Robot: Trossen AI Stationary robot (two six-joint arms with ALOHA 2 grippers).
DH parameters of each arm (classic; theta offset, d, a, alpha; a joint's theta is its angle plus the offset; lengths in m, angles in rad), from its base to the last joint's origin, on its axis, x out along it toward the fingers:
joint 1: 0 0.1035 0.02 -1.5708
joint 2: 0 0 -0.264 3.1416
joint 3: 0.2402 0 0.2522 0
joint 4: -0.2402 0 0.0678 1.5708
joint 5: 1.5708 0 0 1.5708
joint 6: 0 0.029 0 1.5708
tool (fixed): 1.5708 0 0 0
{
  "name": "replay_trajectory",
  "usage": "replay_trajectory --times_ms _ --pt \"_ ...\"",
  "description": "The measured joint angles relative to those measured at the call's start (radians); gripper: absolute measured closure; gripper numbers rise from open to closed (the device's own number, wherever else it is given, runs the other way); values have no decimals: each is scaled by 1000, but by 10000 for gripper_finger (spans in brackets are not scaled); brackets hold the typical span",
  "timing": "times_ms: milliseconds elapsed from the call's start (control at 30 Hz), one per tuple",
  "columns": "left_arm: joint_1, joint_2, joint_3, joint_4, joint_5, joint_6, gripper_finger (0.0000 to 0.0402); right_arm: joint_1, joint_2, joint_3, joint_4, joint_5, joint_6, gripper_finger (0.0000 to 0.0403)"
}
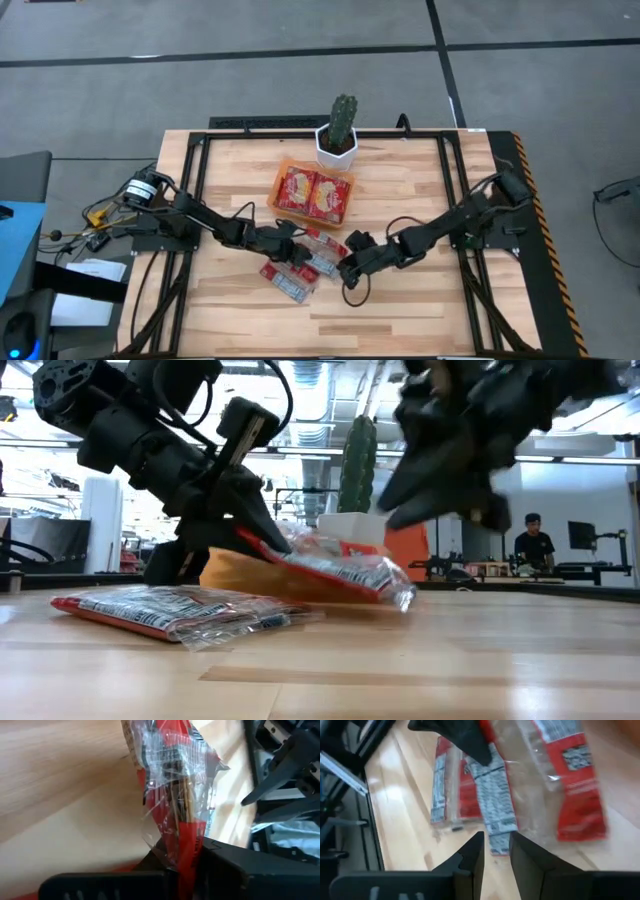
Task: Sort popcorn bags into baskets
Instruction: Put the popcorn bag into the orange bin
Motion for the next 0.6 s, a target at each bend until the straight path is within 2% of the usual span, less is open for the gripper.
replay_trajectory --times_ms 400,600 --pt "-45 -7 0 128 -5 -67 397 83 -271 -1 -249 72 0 287" --pt "-97 -49 19 251 48 -114 398 123 -343 -1 -305 85 0 287"
